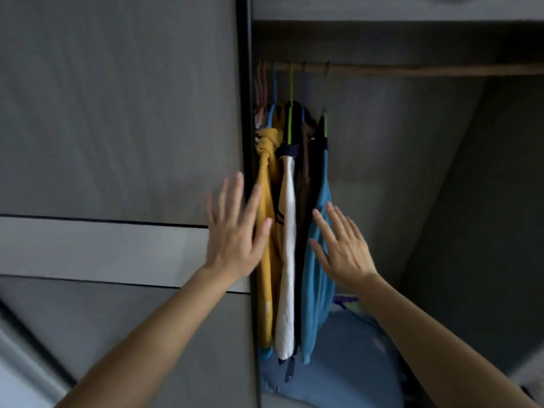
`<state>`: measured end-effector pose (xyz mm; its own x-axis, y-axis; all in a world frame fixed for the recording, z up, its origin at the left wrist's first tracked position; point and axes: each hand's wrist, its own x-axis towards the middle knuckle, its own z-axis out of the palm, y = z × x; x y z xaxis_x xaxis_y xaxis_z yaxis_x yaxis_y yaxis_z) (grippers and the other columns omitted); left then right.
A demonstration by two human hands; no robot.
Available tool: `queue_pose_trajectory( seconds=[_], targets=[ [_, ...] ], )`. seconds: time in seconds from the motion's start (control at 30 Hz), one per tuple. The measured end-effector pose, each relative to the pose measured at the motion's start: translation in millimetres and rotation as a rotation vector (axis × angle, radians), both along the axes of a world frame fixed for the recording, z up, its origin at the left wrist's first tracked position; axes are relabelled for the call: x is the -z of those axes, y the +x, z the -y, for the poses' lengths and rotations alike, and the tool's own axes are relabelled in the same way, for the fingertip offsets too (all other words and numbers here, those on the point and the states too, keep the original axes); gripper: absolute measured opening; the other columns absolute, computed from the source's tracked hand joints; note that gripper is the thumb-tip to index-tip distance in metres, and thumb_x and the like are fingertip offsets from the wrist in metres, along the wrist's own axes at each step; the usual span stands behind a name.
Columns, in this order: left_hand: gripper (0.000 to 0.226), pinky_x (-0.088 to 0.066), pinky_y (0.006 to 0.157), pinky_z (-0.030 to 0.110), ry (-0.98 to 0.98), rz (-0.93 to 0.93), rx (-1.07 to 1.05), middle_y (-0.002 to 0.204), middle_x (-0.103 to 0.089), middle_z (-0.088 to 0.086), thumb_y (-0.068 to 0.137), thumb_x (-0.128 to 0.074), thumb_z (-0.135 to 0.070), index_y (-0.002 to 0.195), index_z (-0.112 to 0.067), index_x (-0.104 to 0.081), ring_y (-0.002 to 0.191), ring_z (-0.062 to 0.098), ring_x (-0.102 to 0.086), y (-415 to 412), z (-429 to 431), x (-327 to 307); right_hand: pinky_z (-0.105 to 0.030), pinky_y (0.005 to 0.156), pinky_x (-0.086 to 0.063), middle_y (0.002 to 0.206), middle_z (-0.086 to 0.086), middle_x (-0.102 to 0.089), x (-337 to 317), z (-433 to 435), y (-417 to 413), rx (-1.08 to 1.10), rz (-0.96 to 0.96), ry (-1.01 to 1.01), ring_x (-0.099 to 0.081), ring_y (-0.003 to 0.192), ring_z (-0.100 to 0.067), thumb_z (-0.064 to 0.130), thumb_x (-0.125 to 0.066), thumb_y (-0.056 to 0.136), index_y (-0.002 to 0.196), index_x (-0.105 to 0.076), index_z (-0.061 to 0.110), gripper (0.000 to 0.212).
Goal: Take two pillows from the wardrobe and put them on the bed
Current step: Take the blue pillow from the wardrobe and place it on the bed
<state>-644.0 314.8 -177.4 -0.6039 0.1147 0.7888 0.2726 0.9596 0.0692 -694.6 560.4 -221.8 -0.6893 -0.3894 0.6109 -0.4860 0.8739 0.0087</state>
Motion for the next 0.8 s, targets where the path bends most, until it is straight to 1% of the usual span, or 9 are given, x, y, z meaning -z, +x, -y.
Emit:
queue_pose_trajectory(
  seconds=[0.1, 0.17, 0.23, 0.4, 0.5, 0.6, 0.7, 0.8],
  targets=[
    [0.062, -0.008, 0.119, 0.058, -0.090, 0.030, 0.181, 0.165, -0.007, 0.011, 0.099, -0.033, -0.050, 0.154, -0.023, -0.024, 0.151, 0.030, -0.006, -10, -60, 24, -0.049, 0.114, -0.035, 0.159, -0.020, -0.029, 19, -60, 12, 0.140, 0.058, 0.039, -0.033, 0.145, -0.035, 0.047, -0.039, 0.100, 0.154, -0.031, 0.015, 0.063],
    [0.062, -0.012, 0.118, 0.059, -0.131, 0.093, 0.271, 0.164, -0.008, 0.011, 0.099, -0.034, -0.049, 0.154, -0.023, -0.023, 0.151, 0.029, -0.008, -20, -94, 39, -0.049, 0.115, -0.034, 0.160, -0.020, -0.027, 30, -98, 22, 0.228, 0.092, 0.060, -0.032, 0.145, -0.035, 0.046, -0.040, 0.099, 0.154, -0.030, 0.015, 0.063],
    [0.062, -0.017, 0.116, 0.060, -0.168, 0.174, 0.311, 0.164, -0.010, 0.013, 0.099, -0.035, -0.048, 0.154, -0.022, -0.024, 0.151, 0.031, -0.009, -33, -125, 54, -0.048, 0.116, -0.032, 0.161, -0.018, -0.025, 39, -134, 31, 0.305, 0.120, 0.063, -0.030, 0.146, -0.034, 0.047, -0.040, 0.099, 0.154, -0.029, 0.016, 0.063],
    [0.061, -0.023, 0.112, 0.065, -0.223, 0.401, 0.315, 0.163, -0.015, 0.015, 0.097, -0.037, -0.048, 0.151, -0.019, -0.032, 0.149, 0.034, -0.015, -73, -200, 88, -0.046, 0.118, -0.030, 0.161, -0.018, -0.025, 66, -220, 32, 0.409, 0.178, 0.046, -0.030, 0.146, -0.033, 0.050, -0.037, 0.100, 0.153, -0.031, 0.017, 0.063],
    [0.062, -0.022, 0.113, 0.065, -0.229, 0.509, 0.280, 0.162, -0.016, 0.016, 0.098, -0.037, -0.048, 0.151, -0.018, -0.031, 0.149, 0.035, -0.016, -94, -238, 117, -0.047, 0.117, -0.031, 0.160, -0.019, -0.027, 89, -263, 20, 0.427, 0.218, 0.008, -0.032, 0.145, -0.035, 0.050, -0.035, 0.100, 0.152, -0.032, 0.015, 0.063],
    [0.063, -0.020, 0.114, 0.063, -0.249, 0.591, 0.236, 0.162, -0.018, 0.017, 0.097, -0.038, -0.048, 0.151, -0.016, -0.032, 0.148, 0.035, -0.017, -112, -272, 147, -0.049, 0.116, -0.031, 0.160, -0.021, -0.026, 118, -296, -2, 0.409, 0.287, -0.043, -0.031, 0.145, -0.036, 0.049, -0.036, 0.100, 0.153, -0.031, 0.014, 0.064],
    [0.063, -0.021, 0.115, 0.062, -0.291, 0.644, 0.191, 0.160, -0.023, 0.018, 0.096, -0.034, -0.049, 0.149, -0.015, -0.037, 0.147, 0.035, -0.022, -132, -293, 179, -0.049, 0.116, -0.031, 0.160, -0.022, -0.025, 156, -319, -31, 0.378, 0.346, -0.098, -0.031, 0.145, -0.037, 0.044, -0.042, 0.100, 0.153, -0.031, 0.013, 0.063],
    [0.062, -0.022, 0.113, 0.064, -0.258, 0.709, 0.142, 0.157, -0.028, 0.023, 0.095, -0.036, -0.048, 0.146, -0.013, -0.040, 0.144, 0.041, -0.027, -146, -303, 219, -0.050, 0.115, -0.031, 0.159, -0.024, -0.026, 204, -327, -55, 0.341, 0.433, -0.123, -0.032, 0.144, -0.040, 0.040, -0.046, 0.100, 0.152, -0.033, 0.009, 0.062]
  ],
)
